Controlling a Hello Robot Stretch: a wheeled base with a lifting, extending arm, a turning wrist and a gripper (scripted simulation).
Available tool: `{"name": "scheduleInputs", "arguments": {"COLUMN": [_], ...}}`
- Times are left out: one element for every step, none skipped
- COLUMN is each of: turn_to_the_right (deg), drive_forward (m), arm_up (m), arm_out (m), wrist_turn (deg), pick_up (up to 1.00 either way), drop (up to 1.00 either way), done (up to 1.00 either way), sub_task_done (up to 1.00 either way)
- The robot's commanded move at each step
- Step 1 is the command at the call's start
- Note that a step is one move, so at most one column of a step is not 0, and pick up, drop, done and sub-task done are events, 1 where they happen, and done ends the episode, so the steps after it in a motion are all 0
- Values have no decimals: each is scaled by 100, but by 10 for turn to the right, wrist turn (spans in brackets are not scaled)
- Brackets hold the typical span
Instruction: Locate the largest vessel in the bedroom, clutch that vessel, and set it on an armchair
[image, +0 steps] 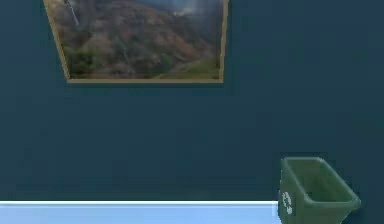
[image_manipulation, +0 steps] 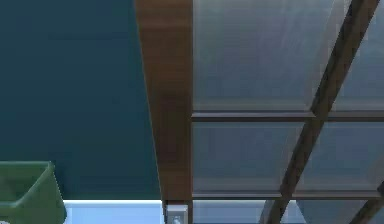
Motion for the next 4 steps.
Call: {"name": "scheduleInputs", "arguments": {"turn_to_the_right": [-450, -210, 0, -450], "drive_forward": [0, 0, 20, 0], "arm_up": [0, 0, 0, 0], "arm_out": [0, 0, 0, 0], "wrist_turn": [0, 0, 0, 0], "pick_up": [0, 0, 0, 0], "drop": [0, 0, 0, 0], "done": [0, 0, 0, 0], "sub_task_done": [0, 0, 0, 0]}}
